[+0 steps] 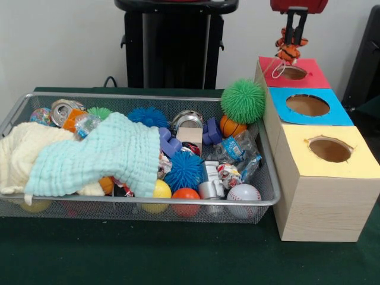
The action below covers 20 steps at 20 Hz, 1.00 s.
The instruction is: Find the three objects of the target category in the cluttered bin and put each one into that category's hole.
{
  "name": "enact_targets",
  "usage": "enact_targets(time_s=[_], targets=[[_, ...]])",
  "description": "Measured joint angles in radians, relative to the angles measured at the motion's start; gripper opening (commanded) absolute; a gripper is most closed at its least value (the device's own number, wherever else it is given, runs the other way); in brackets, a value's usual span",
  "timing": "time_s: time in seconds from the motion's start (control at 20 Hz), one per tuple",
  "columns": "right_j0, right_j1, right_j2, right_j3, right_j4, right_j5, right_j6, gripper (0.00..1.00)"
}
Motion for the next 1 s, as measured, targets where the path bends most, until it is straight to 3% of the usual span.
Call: enact_targets(time_s=[0.15, 0.25, 0.5, 0.55, 1.0], targets=[[-0.016, 0.024, 0.019, 0.000, 0.021, -0.042, 0.000, 0.00], [-0.054, 0.077, 0.059, -0.001, 0.042, -0.135, 0.000, 0.00], [-0.091, 0.133, 0.098, -0.016, 0.051, -0.252, 0.000, 0.00], [-0.089, 0.144, 0.098, -0.026, 0.051, -0.275, 0.000, 1.00], [-0.052, 0.172, 0.072, -0.053, 0.051, -0.254, 0.000, 1.00]])
